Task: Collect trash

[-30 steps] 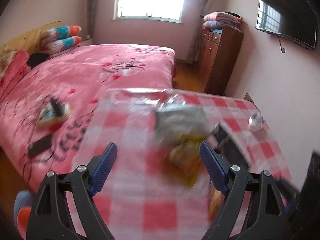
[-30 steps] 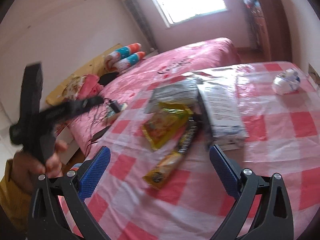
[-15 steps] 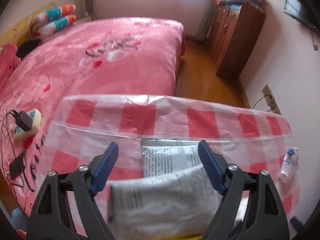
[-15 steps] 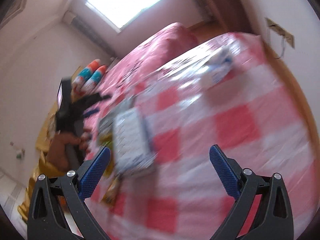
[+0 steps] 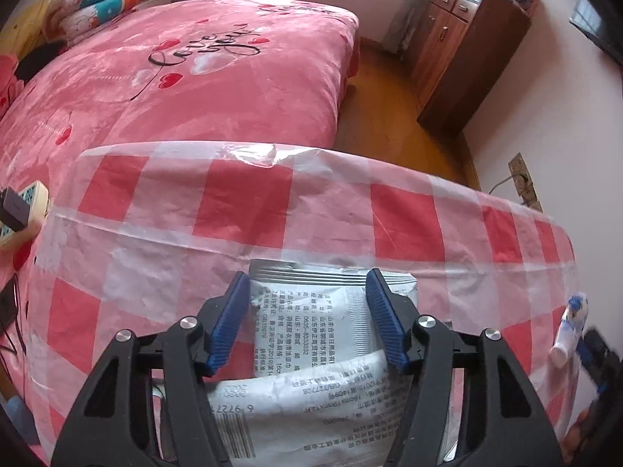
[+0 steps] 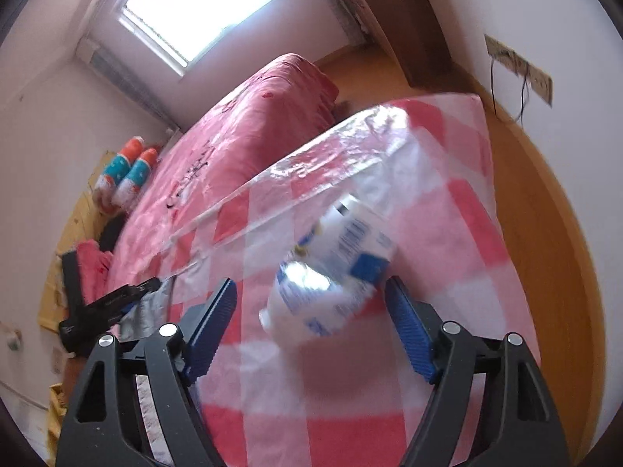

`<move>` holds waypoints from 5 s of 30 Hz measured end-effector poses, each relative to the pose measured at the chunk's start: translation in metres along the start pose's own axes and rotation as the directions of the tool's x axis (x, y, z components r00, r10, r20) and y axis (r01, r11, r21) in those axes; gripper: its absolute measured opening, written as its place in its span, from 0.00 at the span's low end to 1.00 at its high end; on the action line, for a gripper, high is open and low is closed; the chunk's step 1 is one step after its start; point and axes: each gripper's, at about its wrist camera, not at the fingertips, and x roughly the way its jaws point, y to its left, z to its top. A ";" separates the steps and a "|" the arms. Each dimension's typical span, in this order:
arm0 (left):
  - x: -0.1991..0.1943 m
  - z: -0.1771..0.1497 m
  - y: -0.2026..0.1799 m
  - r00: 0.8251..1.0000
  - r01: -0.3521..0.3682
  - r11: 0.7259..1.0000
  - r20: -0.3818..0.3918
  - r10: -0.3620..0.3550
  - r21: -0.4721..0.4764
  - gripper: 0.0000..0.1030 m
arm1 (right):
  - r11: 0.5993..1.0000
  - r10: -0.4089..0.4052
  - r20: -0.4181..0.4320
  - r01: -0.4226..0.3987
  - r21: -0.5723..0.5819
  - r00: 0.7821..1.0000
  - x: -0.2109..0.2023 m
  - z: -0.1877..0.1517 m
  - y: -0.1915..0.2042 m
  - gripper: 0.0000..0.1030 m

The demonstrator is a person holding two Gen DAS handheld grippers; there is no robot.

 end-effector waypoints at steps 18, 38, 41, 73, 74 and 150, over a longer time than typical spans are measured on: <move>-0.046 -0.089 -0.024 0.987 0.163 0.972 -0.035 -0.159 0.169 0.60 | 0.980 0.123 -0.104 -0.137 -0.141 0.987 0.012 -0.064 0.052 0.28; -0.161 -0.174 0.017 0.936 0.287 0.940 0.157 -0.316 0.182 0.65 | 0.937 0.263 -0.022 -0.261 -0.231 0.965 -0.083 -0.181 0.091 0.26; -0.179 -0.200 0.028 0.932 0.293 0.927 0.145 -0.331 0.233 0.70 | 0.932 0.279 -0.057 -0.285 -0.222 0.958 -0.083 -0.196 0.091 0.26; -0.146 -0.279 0.008 0.967 0.210 0.875 0.039 -0.252 0.436 0.81 | 0.964 0.172 -0.090 -0.186 -0.189 0.981 -0.102 -0.230 0.089 0.78; -0.145 -0.278 0.010 0.967 0.211 0.883 0.045 -0.252 0.420 0.80 | 0.968 0.163 -0.080 -0.175 -0.182 0.983 -0.103 -0.229 0.088 0.79; -0.198 -0.316 0.209 0.969 0.166 0.979 0.206 -0.140 -0.116 0.43 | 0.355 -0.173 -0.325 -0.249 -0.901 0.930 0.042 -0.257 0.311 0.72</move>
